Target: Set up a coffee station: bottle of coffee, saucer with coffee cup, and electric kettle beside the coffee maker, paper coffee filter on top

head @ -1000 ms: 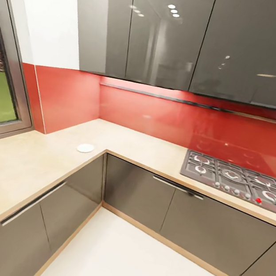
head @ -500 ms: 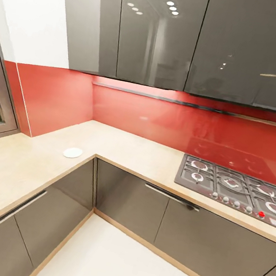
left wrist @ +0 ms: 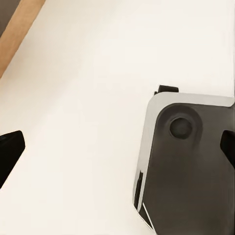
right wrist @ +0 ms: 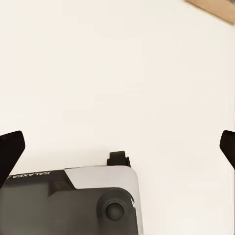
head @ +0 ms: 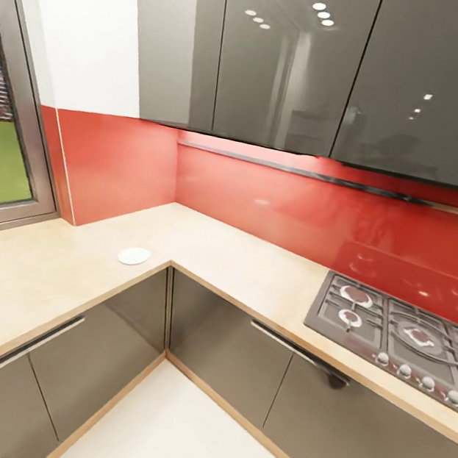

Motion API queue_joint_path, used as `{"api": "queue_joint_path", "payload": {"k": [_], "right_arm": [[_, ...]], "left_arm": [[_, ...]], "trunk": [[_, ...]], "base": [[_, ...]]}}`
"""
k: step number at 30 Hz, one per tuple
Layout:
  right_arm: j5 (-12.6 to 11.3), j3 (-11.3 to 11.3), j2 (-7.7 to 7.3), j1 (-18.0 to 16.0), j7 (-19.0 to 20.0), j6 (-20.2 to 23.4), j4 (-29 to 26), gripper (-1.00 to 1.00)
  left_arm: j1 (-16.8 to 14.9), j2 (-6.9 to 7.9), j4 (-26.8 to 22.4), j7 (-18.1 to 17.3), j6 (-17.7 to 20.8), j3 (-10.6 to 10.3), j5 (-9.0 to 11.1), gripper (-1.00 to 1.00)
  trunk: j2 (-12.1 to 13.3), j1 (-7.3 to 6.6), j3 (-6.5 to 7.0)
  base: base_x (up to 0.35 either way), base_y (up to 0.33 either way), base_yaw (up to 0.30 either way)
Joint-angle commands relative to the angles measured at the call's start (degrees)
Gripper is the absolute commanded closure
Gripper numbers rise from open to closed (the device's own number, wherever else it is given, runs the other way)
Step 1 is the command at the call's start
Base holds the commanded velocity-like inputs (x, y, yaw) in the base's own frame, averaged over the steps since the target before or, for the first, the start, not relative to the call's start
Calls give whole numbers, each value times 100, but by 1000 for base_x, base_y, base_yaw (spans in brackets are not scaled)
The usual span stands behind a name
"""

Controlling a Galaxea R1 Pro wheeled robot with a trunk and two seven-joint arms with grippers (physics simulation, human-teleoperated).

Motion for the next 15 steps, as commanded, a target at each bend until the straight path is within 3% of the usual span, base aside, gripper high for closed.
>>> {"api": "queue_joint_path", "payload": {"k": [1, 15], "right_arm": [[-56, 29, -2, -1, 7, 28, -12, -100], [-52, 29, -2, -1, 7, 28, -12, -100]], "left_arm": [[-7, -1, 6, -4, -24, 4, 58, -100], [-5, -1, 18, -4, -41, 13, 59, -100]], "trunk": [[-9, 4, -11], [-9, 4, -11]], "base": [[142, -249, 277], [141, -250, 277]]}}
